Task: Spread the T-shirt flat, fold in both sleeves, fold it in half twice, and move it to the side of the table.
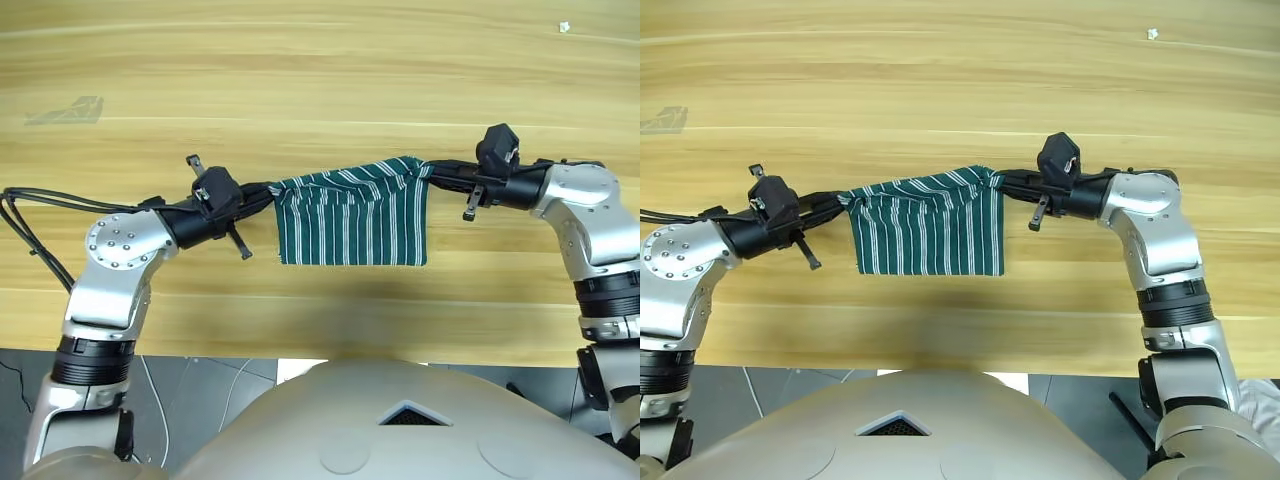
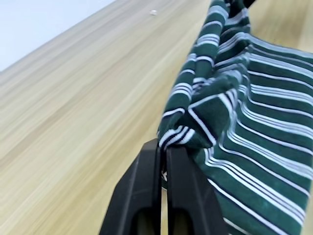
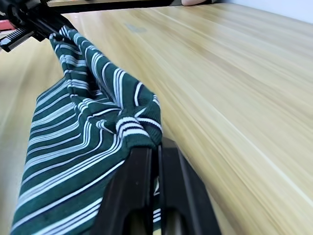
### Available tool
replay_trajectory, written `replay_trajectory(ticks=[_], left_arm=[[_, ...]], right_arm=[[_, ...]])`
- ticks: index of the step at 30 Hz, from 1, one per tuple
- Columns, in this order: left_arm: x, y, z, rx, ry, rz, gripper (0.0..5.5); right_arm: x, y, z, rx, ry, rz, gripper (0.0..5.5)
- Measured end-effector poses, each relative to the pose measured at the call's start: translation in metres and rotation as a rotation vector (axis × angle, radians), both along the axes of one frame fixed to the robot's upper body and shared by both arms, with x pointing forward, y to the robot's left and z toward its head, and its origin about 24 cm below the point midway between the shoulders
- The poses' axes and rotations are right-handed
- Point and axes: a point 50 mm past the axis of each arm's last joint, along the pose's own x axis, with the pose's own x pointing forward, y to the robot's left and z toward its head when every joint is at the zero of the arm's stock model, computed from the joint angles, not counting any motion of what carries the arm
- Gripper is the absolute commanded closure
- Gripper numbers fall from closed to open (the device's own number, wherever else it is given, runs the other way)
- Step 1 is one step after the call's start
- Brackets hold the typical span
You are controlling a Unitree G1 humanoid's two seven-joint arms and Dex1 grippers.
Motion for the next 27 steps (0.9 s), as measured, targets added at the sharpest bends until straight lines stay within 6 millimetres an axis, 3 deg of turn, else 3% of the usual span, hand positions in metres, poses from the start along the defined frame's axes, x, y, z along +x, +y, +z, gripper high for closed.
replay_trajectory(ticks=[6,11,15,18,21,24,27], left_arm=[[0.007,0.003,-0.010,-0.003,0.041,0.081,4.55],[0.017,0.005,-0.020,0.000,0.056,0.192,3.89],[0.021,0.014,-0.025,-0.001,0.067,0.295,3.27],[0.024,0.021,-0.026,-0.010,0.055,0.361,3.27],[0.026,0.018,-0.026,-0.046,0.025,0.401,3.27],[0.031,0.018,-0.018,-0.146,-0.086,0.530,3.27],[0.035,0.017,-0.009,-0.241,-0.196,0.646,3.27]], right_arm=[[0.001,-0.005,-0.008,-0.032,0.016,-0.022,4.49],[0.014,-0.012,-0.010,-0.051,-0.033,-0.158,3.85],[0.022,-0.019,-0.013,-0.096,-0.075,-0.247,3.85],[0.025,-0.023,-0.013,-0.122,-0.111,-0.293,3.85],[0.024,-0.013,-0.008,-0.065,-0.143,-0.259,3.85],[0.021,0.009,0.008,0.068,-0.225,-0.171,3.85],[0.016,0.029,0.010,0.123,-0.274,-0.091,3.85]])
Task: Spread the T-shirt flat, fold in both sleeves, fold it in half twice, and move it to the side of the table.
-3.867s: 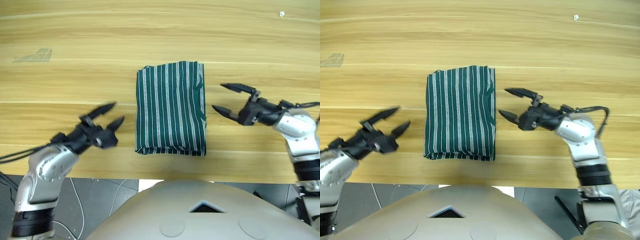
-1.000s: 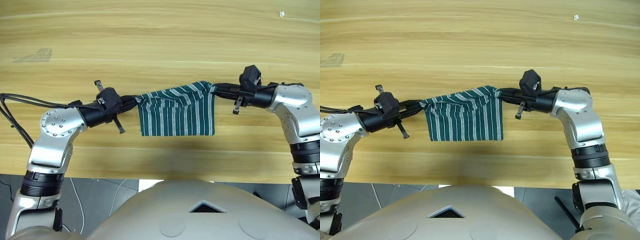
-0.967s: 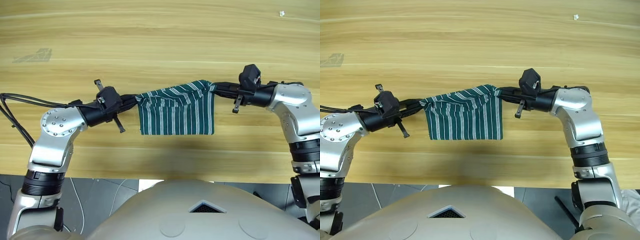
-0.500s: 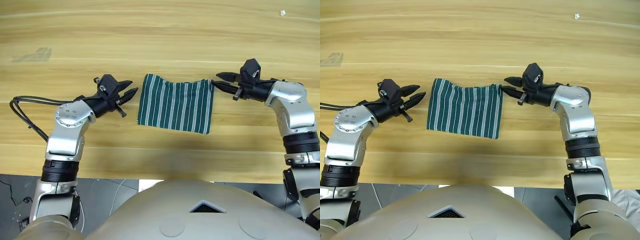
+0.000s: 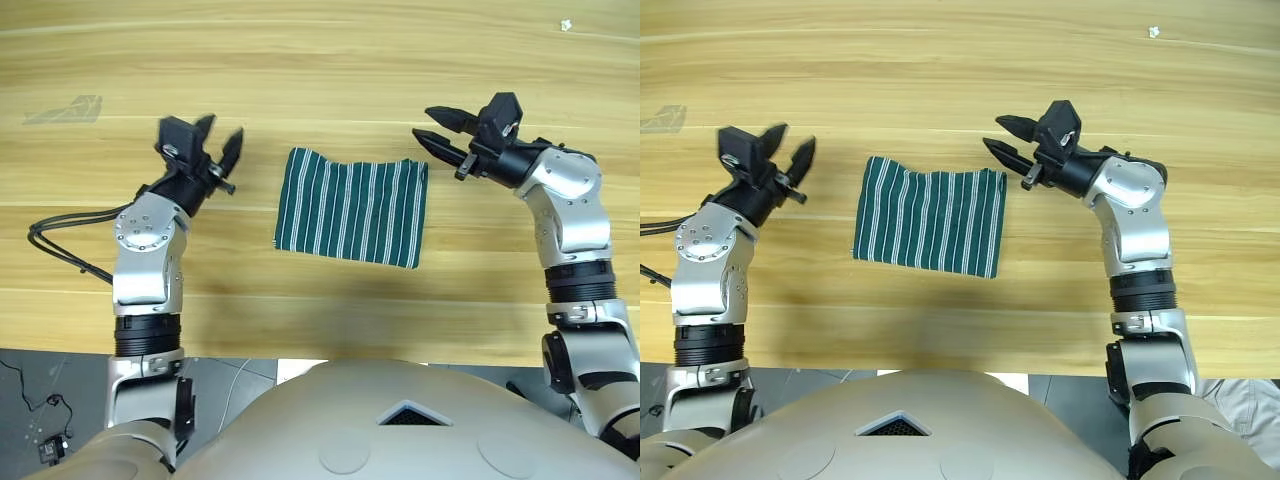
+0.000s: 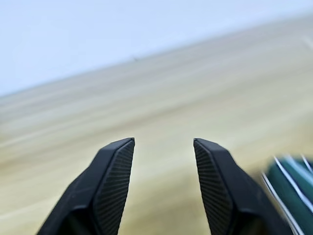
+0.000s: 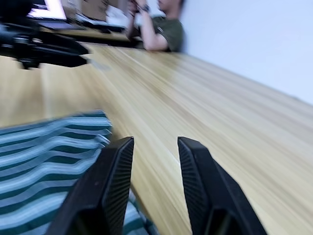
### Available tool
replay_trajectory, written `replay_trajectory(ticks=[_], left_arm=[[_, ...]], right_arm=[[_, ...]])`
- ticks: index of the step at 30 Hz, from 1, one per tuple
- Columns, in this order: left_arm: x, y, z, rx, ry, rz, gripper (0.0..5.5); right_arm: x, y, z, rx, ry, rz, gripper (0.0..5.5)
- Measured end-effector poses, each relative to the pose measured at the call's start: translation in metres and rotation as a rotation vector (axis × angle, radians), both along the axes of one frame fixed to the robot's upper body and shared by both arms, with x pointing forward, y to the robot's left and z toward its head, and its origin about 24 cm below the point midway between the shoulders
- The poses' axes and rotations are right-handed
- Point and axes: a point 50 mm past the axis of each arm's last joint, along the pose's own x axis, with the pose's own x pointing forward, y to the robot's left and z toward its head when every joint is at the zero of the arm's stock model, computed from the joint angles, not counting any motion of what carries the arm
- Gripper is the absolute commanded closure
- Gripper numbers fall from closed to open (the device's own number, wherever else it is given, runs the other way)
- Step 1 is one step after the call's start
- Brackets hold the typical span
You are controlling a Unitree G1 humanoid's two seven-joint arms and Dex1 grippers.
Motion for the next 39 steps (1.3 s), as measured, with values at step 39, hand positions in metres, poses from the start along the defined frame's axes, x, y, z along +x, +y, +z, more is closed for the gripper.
replay_trajectory(ticks=[39], left_arm=[[-0.025,-0.041,-0.017,-0.205,-0.113,0.197,3.27]], right_arm=[[-0.033,-0.086,-0.041,0.036,0.356,-1.052,3.85]])
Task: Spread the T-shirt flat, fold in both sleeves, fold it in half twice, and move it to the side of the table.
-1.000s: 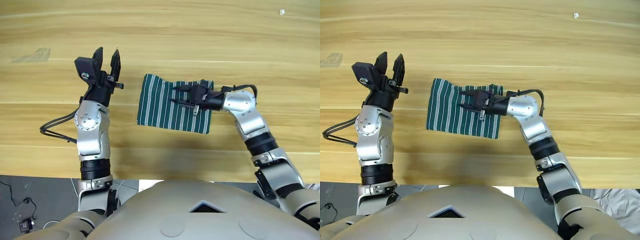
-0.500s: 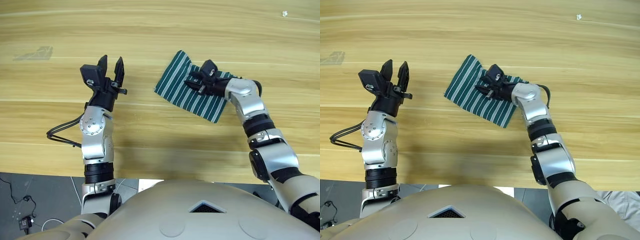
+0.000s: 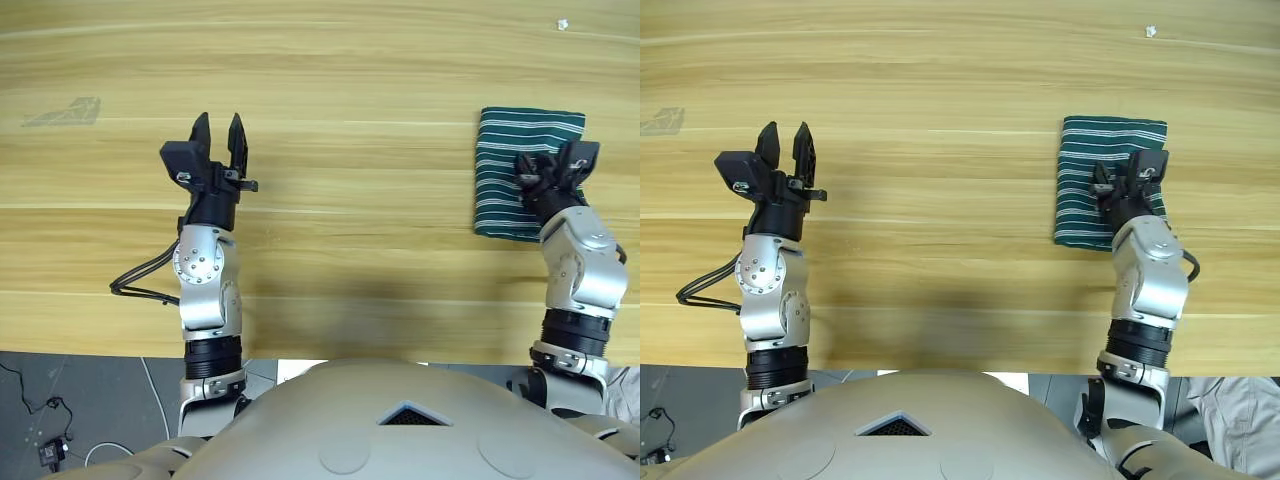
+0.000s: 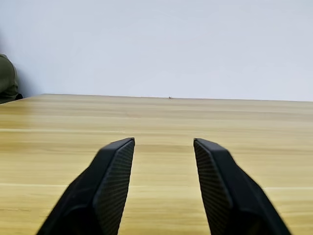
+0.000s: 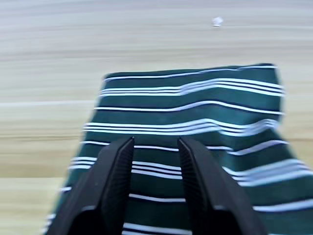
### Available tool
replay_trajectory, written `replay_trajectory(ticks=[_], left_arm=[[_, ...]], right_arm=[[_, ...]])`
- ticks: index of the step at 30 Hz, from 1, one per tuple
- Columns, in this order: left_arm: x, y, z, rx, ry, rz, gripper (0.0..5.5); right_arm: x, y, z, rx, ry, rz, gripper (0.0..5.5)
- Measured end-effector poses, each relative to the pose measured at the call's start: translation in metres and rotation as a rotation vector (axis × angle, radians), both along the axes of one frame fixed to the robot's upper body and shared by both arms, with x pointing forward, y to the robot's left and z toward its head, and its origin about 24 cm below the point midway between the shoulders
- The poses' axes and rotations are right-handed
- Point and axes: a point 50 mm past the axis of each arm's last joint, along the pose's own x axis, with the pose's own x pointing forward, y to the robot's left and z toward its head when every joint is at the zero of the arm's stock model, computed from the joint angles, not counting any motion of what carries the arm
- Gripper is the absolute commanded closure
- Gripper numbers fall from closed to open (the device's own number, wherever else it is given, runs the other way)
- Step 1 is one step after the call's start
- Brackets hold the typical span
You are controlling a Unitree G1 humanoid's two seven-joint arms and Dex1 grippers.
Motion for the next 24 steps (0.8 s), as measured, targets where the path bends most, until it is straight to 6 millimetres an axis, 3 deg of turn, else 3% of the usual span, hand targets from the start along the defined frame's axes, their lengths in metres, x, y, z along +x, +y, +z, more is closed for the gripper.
replay_trajectory(ticks=[4,7,8,10,14,19,24], left_arm=[[0.001,-0.006,-0.001,0.004,-0.013,-0.010,3.27],[0.010,-0.012,0.012,0.044,-0.101,-0.012,3.27],[0.015,-0.017,0.018,0.059,-0.138,-0.016,3.27],[0.030,-0.034,0.037,0.079,-0.243,-0.034,3.27],[0.032,-0.052,0.044,0.160,-0.360,-0.075,3.27],[0.026,-0.032,0.029,0.191,-0.318,-0.019,3.27],[0.023,-0.032,0.024,0.194,-0.296,-0.025,3.27]], right_arm=[[0.018,0.024,0.042,-0.017,-0.355,0.103,3.85],[0.029,0.053,0.077,0.009,-0.669,0.182,3.85],[0.032,0.063,0.077,0.024,-0.713,0.198,3.85],[0.037,0.090,0.059,0.057,-0.740,0.215,3.85],[0.030,0.095,0.050,-0.022,-0.843,0.192,3.85],[0.023,0.096,0.035,-0.039,-0.828,0.203,3.85],[0.021,0.101,0.035,-0.056,-0.850,0.233,3.85]])
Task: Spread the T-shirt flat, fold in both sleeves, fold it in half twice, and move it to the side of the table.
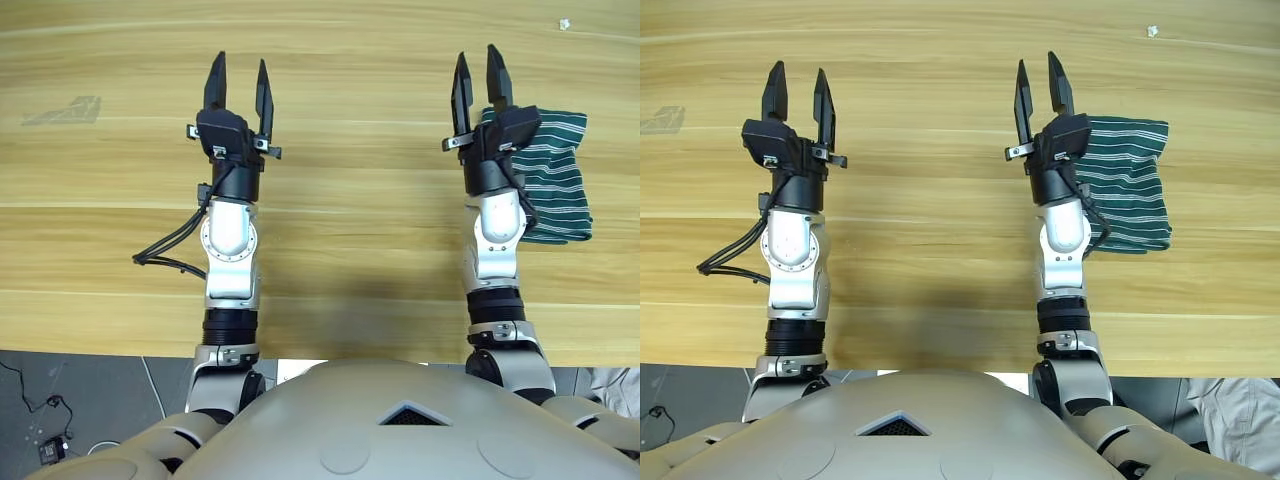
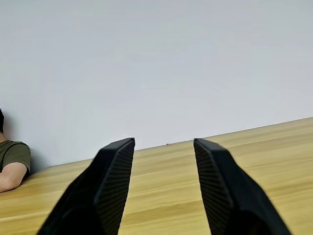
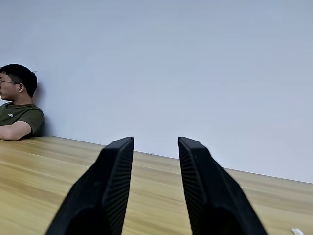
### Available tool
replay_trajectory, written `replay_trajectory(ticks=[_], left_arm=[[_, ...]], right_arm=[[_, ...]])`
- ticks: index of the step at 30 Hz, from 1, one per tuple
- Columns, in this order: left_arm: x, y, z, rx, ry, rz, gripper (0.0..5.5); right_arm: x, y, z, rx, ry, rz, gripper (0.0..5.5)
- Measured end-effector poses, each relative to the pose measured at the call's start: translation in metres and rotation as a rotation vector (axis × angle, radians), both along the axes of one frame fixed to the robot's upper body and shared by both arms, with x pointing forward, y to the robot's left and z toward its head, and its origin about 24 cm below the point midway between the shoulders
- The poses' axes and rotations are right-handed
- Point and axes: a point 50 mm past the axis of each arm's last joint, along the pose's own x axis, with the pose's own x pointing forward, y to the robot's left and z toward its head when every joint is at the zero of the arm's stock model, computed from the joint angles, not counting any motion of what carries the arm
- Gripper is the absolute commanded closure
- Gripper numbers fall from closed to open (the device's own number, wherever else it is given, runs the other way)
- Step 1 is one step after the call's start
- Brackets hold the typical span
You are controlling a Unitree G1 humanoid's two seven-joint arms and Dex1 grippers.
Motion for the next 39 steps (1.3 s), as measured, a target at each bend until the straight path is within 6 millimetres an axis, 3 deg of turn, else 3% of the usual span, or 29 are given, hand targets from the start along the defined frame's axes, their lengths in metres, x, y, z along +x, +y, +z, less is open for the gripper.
replay_trajectory(ticks=[8,39], left_arm=[[-0.002,-0.011,-0.003,-0.023,0.013,-0.031,3.27],[0.000,-0.015,-0.006,-0.125,0.062,-0.095,3.27]], right_arm=[[0.000,-0.005,-0.004,-0.008,0.002,-0.005,3.85],[0.006,-0.001,-0.007,0.030,0.042,0.014,3.85]])
